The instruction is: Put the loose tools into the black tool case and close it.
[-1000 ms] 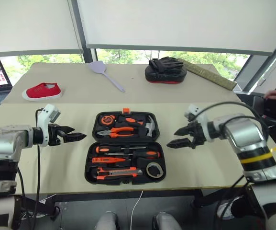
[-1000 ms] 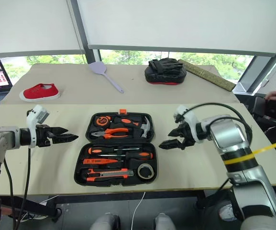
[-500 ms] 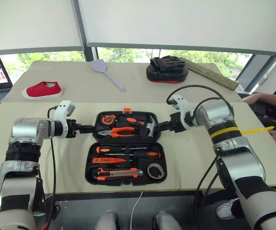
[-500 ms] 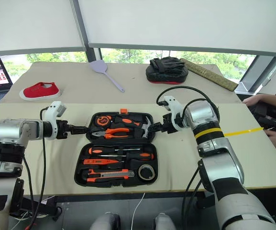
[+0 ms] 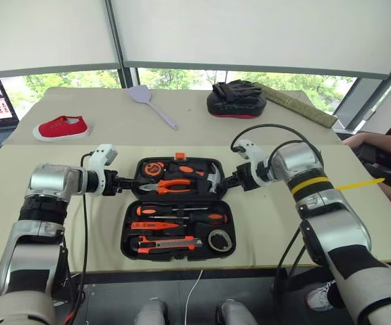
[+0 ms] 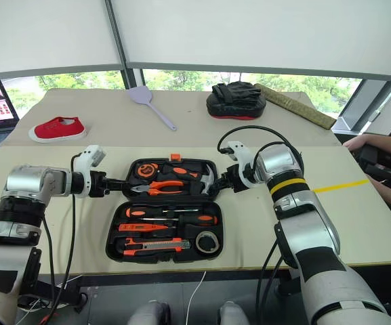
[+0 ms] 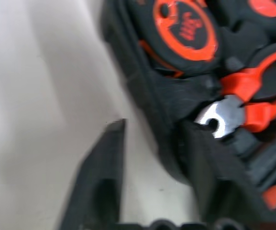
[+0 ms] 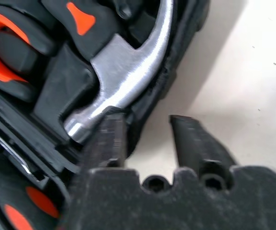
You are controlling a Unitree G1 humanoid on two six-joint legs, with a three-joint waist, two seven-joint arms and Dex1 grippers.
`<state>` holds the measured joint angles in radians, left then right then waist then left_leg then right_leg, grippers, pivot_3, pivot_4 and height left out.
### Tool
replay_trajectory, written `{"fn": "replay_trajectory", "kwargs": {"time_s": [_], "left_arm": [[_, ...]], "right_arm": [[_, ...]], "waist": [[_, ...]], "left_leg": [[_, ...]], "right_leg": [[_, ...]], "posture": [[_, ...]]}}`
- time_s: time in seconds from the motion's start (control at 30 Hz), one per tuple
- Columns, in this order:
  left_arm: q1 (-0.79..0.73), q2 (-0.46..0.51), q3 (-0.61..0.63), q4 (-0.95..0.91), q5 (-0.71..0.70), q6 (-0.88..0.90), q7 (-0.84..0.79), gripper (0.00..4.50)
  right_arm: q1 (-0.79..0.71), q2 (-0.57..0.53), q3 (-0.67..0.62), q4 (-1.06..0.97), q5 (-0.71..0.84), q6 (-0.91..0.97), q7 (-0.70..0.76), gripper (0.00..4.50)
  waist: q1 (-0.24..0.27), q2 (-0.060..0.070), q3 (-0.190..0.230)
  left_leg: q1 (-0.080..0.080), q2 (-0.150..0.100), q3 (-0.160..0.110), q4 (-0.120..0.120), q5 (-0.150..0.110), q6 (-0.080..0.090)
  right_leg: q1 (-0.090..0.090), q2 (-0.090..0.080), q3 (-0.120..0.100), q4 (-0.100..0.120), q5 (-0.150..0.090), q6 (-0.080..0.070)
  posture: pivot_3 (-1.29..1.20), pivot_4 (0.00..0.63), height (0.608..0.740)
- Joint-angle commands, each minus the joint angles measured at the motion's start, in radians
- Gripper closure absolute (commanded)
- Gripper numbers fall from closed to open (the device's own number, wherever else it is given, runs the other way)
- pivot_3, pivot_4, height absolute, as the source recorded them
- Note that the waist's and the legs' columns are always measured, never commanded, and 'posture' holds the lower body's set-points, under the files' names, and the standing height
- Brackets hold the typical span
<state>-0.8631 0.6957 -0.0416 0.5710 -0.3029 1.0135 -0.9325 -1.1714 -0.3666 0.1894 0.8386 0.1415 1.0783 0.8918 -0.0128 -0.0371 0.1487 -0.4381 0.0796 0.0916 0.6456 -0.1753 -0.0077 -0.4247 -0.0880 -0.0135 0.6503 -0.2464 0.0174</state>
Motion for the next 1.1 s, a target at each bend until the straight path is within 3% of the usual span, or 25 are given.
{"fn": "replay_trajectory", "kwargs": {"time_s": [0.03, 0.17, 0.27, 0.33, 0.43, 0.63, 0.8, 0.9, 0.93, 0.97, 1.03, 1.07, 1.1], "left_arm": [[-0.004, 0.002, 0.031, 0.014, 0.009, -0.012, 0.031, 4.34], [0.027, -0.016, 0.118, -0.017, -0.037, -0.042, 0.062, 4.43], [0.076, -0.028, 0.187, -0.075, -0.074, -0.117, 0.057, 4.43], [0.166, -0.031, 0.208, -0.163, -0.033, -0.387, 0.054, 4.43], [0.26, -0.046, 0.247, -0.22, -0.014, -0.562, 0.096, 4.43], [0.481, -0.11, 0.343, -0.306, 0.011, -0.985, 0.172, 4.43], [0.636, -0.064, 0.258, -0.264, 0.189, -1.334, 0.185, 4.43], [0.688, -0.085, 0.284, -0.249, 0.197, -1.452, 0.238, 4.43], [0.722, -0.088, 0.289, -0.263, 0.176, -1.469, 0.222, 3.72], [0.766, -0.08, 0.291, -0.282, 0.176, -1.481, 0.214, 3.56], [0.851, -0.079, 0.317, -0.339, 0.127, -1.454, 0.2, 2.73], [0.882, -0.069, 0.326, -0.353, 0.131, -1.457, 0.203, 2.46], [0.907, -0.062, 0.34, -0.361, 0.111, -1.448, 0.196, 1.9]], "right_arm": [[-0.014, -0.013, -0.045, 0.033, -0.004, -0.022, -0.047, 4.47], [0.013, -0.022, -0.125, -0.035, 0.053, -0.056, -0.035, 4.49], [0.088, -0.032, -0.166, -0.187, 0.099, -0.191, 0.019, 4.49], [0.173, -0.045, -0.176, -0.343, 0.108, -0.356, 0.054, 4.49], [0.282, -0.068, -0.17, -0.516, 0.098, -0.493, 0.057, 4.49], [0.519, -0.116, -0.146, -0.679, -0.036, -1.03, -0.02, 4.49], [0.64, -0.19, -0.075, -0.587, -0.233, -1.461, -0.118, 4.49], [0.696, -0.226, -0.045, -0.515, -0.377, -1.696, -0.269, 4.49], [0.723, -0.24, -0.03, -0.505, -0.426, -1.736, -0.306, 4.5], [0.749, -0.249, -0.029, -0.502, -0.445, -1.79, -0.333, 4.5], [0.804, -0.273, -0.024, -0.496, -0.464, -1.835, -0.364, 3.7], [0.822, -0.282, -0.028, -0.493, -0.463, -1.838, -0.378, 3.51], [0.834, -0.292, -0.035, -0.493, -0.468, -1.84, -0.395, 3.03]], "waist": [[-0.001, 0.0, 0.0], [-0.001, 0.0, 0.0], [-0.001, 0.0, 0.0], [-0.001, 0.0, 0.0], [0.0, 0.0, 0.0], [0.0, 0.0, 0.0], [0.0, 0.0, 0.0], [-0.001, 0.001, 0.001], [-0.001, 0.001, 0.001], [-0.001, 0.001, 0.001], [-0.001, 0.001, 0.001], [0.003, 0.0, 0.0], [0.006, -0.001, 0.001]], "left_leg": [[0.001, 0.0, 0.0, 0.0, 0.001, 0.0], [0.002, 0.0, -0.001, 0.0, 0.005, 0.0], [0.001, 0.0, -0.001, -0.001, 0.005, 0.0], [-0.003, 0.0, -0.001, -0.001, 0.005, 0.0], [-0.006, 0.0, -0.001, -0.003, 0.005, 0.0], [-0.013, -0.001, 0.001, -0.002, 0.005, 0.0], [-0.011, -0.001, 0.002, -0.002, 0.005, 0.0], [-0.003, -0.001, 0.003, -0.003, 0.004, 0.0], [-0.001, -0.001, 0.003, -0.003, 0.004, 0.0], [0.001, 0.0, 0.003, -0.003, 0.004, 0.0], [0.002, 0.0, 0.004, -0.003, 0.004, 0.0], [0.002, -0.001, 0.005, -0.003, 0.003, 0.001], [0.002, -0.001, 0.005, -0.003, 0.003, 0.001]], "right_leg": [[0.0, 0.0, 0.0, 0.0, 0.0, 0.0], [0.001, 0.0, 0.0, 0.001, 0.003, 0.0], [0.0, 0.0, 0.0, 0.0, 0.003, 0.0], [-0.002, 0.0, 0.0, -0.001, 0.003, 0.0], [-0.005, -0.001, 0.0, -0.002, 0.004, 0.001], [-0.013, -0.001, 0.001, -0.002, 0.004, 0.001], [-0.012, -0.002, 0.002, -0.002, 0.004, 0.001], [-0.006, -0.002, 0.002, -0.003, 0.004, 0.001], [-0.003, -0.002, 0.002, -0.003, 0.004, 0.001], [-0.001, -0.002, 0.001, -0.004, 0.004, 0.001], [0.0, -0.003, 0.002, -0.005, 0.003, 0.002], [0.001, -0.004, 0.002, -0.005, 0.003, 0.002], [0.002, -0.004, 0.001, -0.006, 0.003, 0.003]], "posture": [[0.0, 0.15, 0.74], [0.0, 0.15, 0.74], [0.0, 0.15, 0.74], [0.0, 0.15, 0.74], [0.0, 0.15, 0.74], [0.0, 0.15, 0.74], [0.0, 0.15, 0.74], [0.0, 0.15, 0.74], [0.0, 0.15, 0.74], [0.0, 0.15, 0.74], [0.0, 0.15, 0.74], [0.0, 0.15, 0.74], [0.0, 0.15, 0.74]]}}
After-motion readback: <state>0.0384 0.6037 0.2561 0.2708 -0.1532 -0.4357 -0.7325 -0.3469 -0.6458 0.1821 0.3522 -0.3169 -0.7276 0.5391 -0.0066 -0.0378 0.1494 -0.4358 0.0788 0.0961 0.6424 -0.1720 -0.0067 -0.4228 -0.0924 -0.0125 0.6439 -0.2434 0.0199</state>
